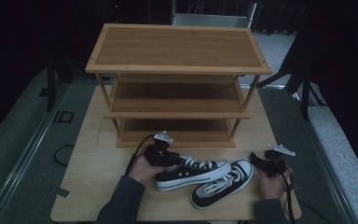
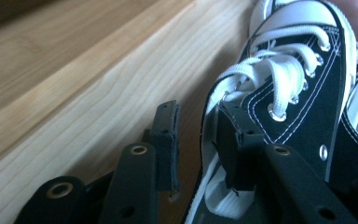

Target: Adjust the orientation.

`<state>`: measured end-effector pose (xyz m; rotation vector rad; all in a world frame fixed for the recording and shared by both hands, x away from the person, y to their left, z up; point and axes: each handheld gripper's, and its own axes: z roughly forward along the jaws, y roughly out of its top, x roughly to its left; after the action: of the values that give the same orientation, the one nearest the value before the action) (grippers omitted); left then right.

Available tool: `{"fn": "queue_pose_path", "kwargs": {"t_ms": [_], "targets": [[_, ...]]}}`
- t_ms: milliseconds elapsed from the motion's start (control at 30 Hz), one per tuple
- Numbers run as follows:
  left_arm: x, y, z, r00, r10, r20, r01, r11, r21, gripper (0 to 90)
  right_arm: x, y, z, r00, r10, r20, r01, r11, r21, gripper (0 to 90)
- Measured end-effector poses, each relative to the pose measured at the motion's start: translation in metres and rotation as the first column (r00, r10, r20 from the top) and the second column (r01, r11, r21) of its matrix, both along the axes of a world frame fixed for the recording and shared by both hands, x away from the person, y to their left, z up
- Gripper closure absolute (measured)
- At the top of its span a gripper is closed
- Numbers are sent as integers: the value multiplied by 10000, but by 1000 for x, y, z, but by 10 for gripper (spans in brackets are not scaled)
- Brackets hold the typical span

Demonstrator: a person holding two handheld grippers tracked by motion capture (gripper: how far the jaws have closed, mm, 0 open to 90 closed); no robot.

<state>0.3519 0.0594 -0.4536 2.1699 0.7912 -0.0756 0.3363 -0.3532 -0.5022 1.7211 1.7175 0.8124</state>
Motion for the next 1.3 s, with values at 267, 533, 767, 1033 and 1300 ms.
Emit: {"fn": "queue_pose_path", "kwargs": {"t_ms": [267, 533, 767, 1033, 1300], "targets": [[6, 1, -3, 9977, -626, -249, 611, 9965, -578, 870, 0, 0, 0, 10000, 2, 0, -2, 10000, -7, 284], [-3, 7, 0, 9986, -343, -398, 303, 9947, -981, 893, 0, 0, 0, 10000, -1, -3, 1, 10000, 7, 284], [-21, 38, 4, 9971, 627, -430, -672, 9916, -1104, 894, 0, 0, 0, 10000, 13, 0, -13, 10000, 8, 284], [-44, 68, -4, 9933, 1032, -527, -1096, 9845, -1372, 882, 0, 0, 0, 10000, 7, 0, -7, 10000, 0, 288], [-44, 45, -9, 9898, 1398, -269, -1407, 9894, -369, 762, 0, 0, 0, 10000, 3, 3, -3, 10000, 8, 287]]}}
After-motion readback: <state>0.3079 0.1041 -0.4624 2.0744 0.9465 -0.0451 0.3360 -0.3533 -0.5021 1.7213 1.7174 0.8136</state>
